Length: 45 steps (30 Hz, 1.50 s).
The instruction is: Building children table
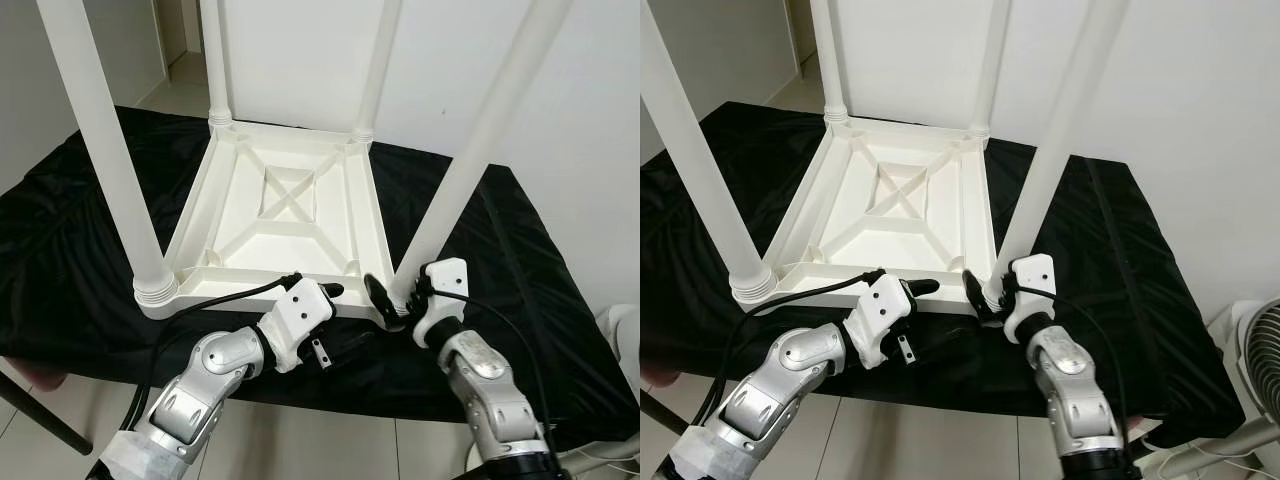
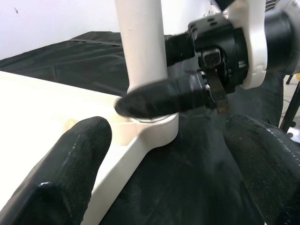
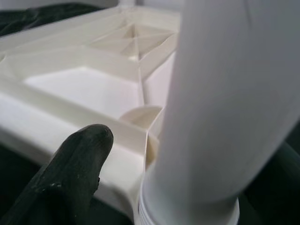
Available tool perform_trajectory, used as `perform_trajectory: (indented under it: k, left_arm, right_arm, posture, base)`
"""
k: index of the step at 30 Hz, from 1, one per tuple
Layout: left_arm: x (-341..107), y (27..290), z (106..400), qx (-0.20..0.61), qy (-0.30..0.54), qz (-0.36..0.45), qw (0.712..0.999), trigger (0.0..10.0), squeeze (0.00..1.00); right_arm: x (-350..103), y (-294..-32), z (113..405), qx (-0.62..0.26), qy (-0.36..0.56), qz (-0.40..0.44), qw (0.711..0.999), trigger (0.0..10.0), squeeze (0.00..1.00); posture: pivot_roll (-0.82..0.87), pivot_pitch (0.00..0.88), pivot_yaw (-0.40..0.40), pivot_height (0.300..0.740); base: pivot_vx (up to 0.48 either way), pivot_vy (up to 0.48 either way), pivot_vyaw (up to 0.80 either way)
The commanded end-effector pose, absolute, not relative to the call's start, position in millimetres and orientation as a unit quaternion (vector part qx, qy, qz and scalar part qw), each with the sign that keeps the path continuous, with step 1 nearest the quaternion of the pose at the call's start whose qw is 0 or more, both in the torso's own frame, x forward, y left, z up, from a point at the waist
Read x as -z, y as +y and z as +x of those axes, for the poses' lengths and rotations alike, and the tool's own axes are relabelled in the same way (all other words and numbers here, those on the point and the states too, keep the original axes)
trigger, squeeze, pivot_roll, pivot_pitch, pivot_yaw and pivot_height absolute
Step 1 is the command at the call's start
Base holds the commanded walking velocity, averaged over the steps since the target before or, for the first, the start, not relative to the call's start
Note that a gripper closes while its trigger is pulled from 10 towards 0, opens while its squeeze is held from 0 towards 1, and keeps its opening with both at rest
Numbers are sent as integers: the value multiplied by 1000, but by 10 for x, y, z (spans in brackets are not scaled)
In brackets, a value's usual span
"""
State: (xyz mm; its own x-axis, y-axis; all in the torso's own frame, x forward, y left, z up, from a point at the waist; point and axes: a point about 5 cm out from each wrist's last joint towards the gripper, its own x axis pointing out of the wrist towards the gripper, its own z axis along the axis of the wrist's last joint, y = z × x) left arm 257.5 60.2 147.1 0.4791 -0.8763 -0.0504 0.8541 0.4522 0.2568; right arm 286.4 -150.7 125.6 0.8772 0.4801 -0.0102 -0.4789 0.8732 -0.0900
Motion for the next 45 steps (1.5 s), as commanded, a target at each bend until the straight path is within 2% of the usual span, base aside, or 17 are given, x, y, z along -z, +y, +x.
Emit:
perform_trajectory:
  k: [1, 5, 6, 8, 9, 10, 11, 23, 24, 27, 28, 31, 32, 36, 40, 44, 45]
  left_arm:
    - [-1473, 555, 2533, 535, -42, 124, 835, 10000, 0]
    - [-1458, 551, 2526, 537, -40, 126, 833, 10000, 0]
    - [-1447, 558, 2526, 537, -38, 129, 833, 10000, 0]
    - [-1440, 564, 2526, 538, -36, 131, 832, 10000, 0]
    - [-1438, 568, 2528, 538, -36, 132, 832, 10000, 0]
    - [-1438, 568, 2528, 538, -36, 132, 832, 10000, 0]
    - [-1441, 571, 2532, 538, -36, 134, 832, 10000, 0]
    - [-1447, 580, 2540, 536, -36, 135, 833, 10000, 0]
    - [-1441, 585, 2539, 535, -34, 135, 834, 10000, 0]
    - [-1437, 588, 2539, 534, -33, 136, 834, 10000, 0]
    - [-1434, 592, 2536, 534, -33, 136, 834, 10000, 0]
    - [-1429, 600, 2533, 536, -32, 138, 832, 10000, 0]
    - [-1428, 599, 2540, 536, -32, 139, 832, 10000, 0]
    - [-1431, 597, 2549, 535, -31, 139, 833, 10000, 0]
    - [-1428, 594, 2541, 536, -31, 138, 832, 10000, 0]
    - [-1421, 600, 2525, 537, -29, 140, 831, 10000, 0]
    - [-1421, 600, 2525, 537, -29, 140, 831, 10000, 0]
  right_arm:
    - [-1278, -1518, 2922, -280, -11, -52, 958, 10000, 0]
    - [-1276, -1522, 2969, -297, -7, -59, 953, 10000, 0]
    - [-1278, -1525, 3008, -306, -7, -68, 950, 9294, 0]
    - [-1281, -1529, 3034, -311, -7, -74, 947, 9294, 0]
    - [-1276, -1541, 3066, -316, -5, -81, 945, 3294, 0]
    - [-1276, -1541, 3066, -316, -5, -81, 945, 3294, 0]
    - [-1263, -1556, 3095, -322, -2, -86, 943, 0, 0]
    - [-1226, -1585, 3129, -337, 4, -81, 938, 0, 0]
    - [-1197, -1598, 3096, -329, 6, -72, 942, 1020, 0]
    - [-1176, -1607, 3069, -323, 8, -66, 944, 1020, 0]
    - [-1169, -1609, 3052, -312, 8, -58, 948, 10000, 0]
    - [-1181, -1594, 3036, -289, 2, -54, 956, 10000, 0]
    - [-1180, -1588, 3048, -245, 6, -51, 968, 10000, 0]
    - [-1182, -1527, 3038, -173, 9, -33, 984, 10000, 0]
    - [-1199, -1463, 3008, -133, 8, -13, 991, 10000, 0]
    - [-1187, -1376, 2880, -4, 17, 17, 1000, 10000, 0]
    - [-1187, -1376, 2880, -4, 17, 17, 1000, 10000, 0]
  posture:
    - [-59, 0, -99, 740]
    - [-58, 0, -97, 740]
    - [-56, 0, -97, 740]
    - [-56, 0, -97, 740]
    - [-50, 0, -98, 740]
    - [-50, 0, -98, 740]
    - [-48, 0, -96, 740]
    - [-50, 0, -95, 740]
    - [-59, 0, -86, 740]
    - [-59, 0, -86, 740]
    - [-63, 0, -85, 740]
    - [-67, 0, -85, 740]
    - [-68, 0, -88, 740]
    - [-72, 0, -83, 740]
    - [-71, 0, -83, 740]
    - [-68, 0, -84, 740]
    - [-68, 0, -84, 740]
  base:
    - [0, 0, 0]
    - [0, 0, 0]
    - [0, 0, 0]
    - [0, 0, 0]
    - [0, 0, 0]
    - [0, 0, 0]
    - [0, 0, 0]
    - [0, 0, 0]
    - [0, 0, 0]
    - [0, 0, 0]
    - [0, 0, 0]
    - [0, 0, 0]
    - [0, 0, 0]
    - [0, 0, 0]
    - [0, 0, 0]
    - [0, 0, 0]
    - [0, 0, 0]
